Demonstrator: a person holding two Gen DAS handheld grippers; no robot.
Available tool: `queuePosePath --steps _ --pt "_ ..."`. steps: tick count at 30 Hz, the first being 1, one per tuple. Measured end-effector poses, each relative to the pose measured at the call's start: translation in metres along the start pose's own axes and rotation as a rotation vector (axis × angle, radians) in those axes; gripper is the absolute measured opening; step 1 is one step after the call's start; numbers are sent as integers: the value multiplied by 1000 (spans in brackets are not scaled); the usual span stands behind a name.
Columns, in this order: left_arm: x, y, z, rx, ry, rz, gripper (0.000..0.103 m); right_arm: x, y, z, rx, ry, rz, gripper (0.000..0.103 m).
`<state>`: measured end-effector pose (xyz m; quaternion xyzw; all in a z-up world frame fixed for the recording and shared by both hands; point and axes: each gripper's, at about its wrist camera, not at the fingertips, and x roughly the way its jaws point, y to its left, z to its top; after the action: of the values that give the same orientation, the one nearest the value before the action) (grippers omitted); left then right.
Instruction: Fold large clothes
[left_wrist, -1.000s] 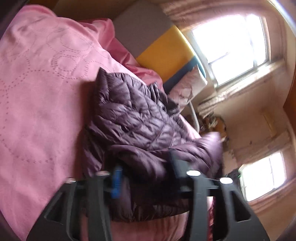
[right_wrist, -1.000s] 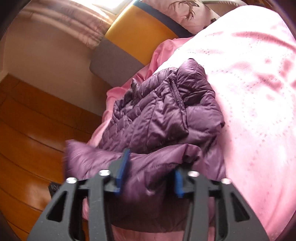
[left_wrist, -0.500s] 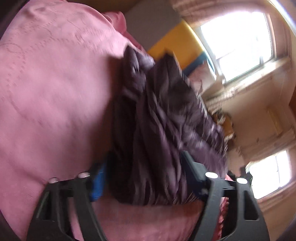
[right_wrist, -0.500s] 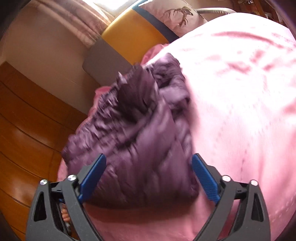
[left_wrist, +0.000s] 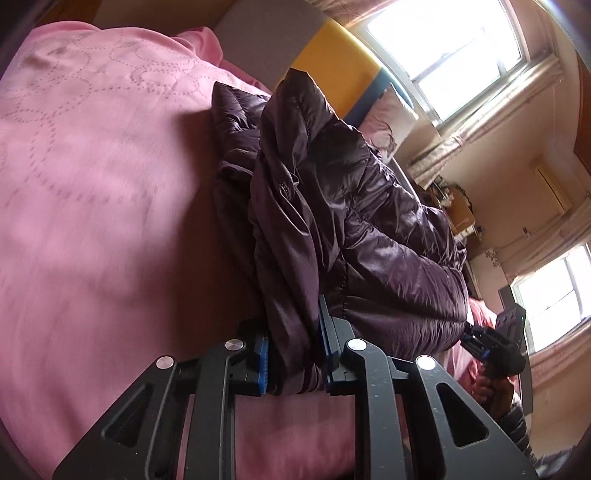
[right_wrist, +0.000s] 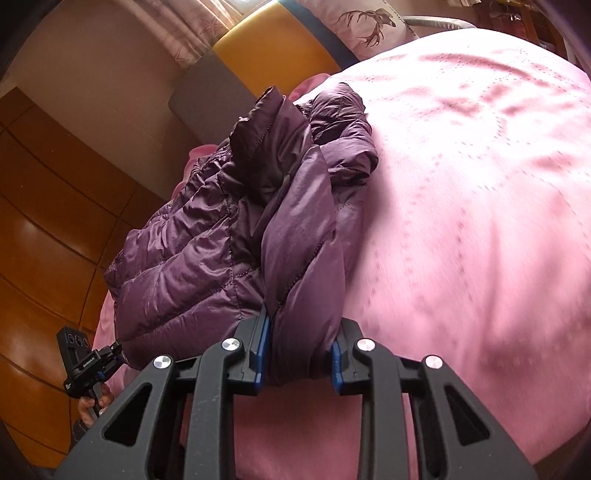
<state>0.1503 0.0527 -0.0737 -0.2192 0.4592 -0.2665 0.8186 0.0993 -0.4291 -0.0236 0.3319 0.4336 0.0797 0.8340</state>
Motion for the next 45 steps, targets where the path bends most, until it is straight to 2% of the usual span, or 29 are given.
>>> queuePosePath --steps 9,10,11,12,13,14,15,19,21,25,26,27,28,30,33,39,45 --pt "-49 -12 -63 6 64 26 20 -41 6 -49 -97 112 -55 24" --pt "-50 -11 -65 3 66 37 22 -44 7 -50 -112 110 -73 26" --pt "-52 -11 -68 1 67 56 28 -46 10 -48 -127 99 -93 34" --pt "-56 -12 -69 5 64 83 42 -50 10 -43 -139 76 -107 43" --pt "-60 -13 -67 8 52 100 52 -54 11 -35 -150 43 -116 49" --pt "-62 -14 -63 10 28 113 67 -55 14 -28 -164 9 -133 59" --pt "-67 -15 -58 16 -12 132 70 -59 17 -23 -177 -18 -148 65" --pt "-71 -20 -29 60 -78 156 70 -57 28 -3 -215 -91 -171 70" --pt "-65 -24 -12 92 -95 144 70 -45 33 7 -242 -109 -182 70" --pt "-44 -32 7 115 -105 140 70 -17 49 23 -290 -106 -196 68" --pt "-39 -32 11 115 -100 135 63 -9 56 25 -313 -93 -203 60" --pt "-36 -35 10 127 -89 120 38 -4 61 26 -338 -75 -216 47" --pt "-35 -39 9 143 -82 128 30 3 65 26 -354 -64 -232 41" --pt "-34 -42 10 177 -88 163 6 1 71 28 -367 -56 -243 20" --pt "-46 -47 9 184 -116 173 3 -15 75 23 -361 -75 -233 12" --pt "-69 -62 16 204 -189 168 2 -53 94 37 -338 -155 -155 11" --pt "-67 -64 58 203 -263 173 2 -33 105 82 -313 -210 -147 11"
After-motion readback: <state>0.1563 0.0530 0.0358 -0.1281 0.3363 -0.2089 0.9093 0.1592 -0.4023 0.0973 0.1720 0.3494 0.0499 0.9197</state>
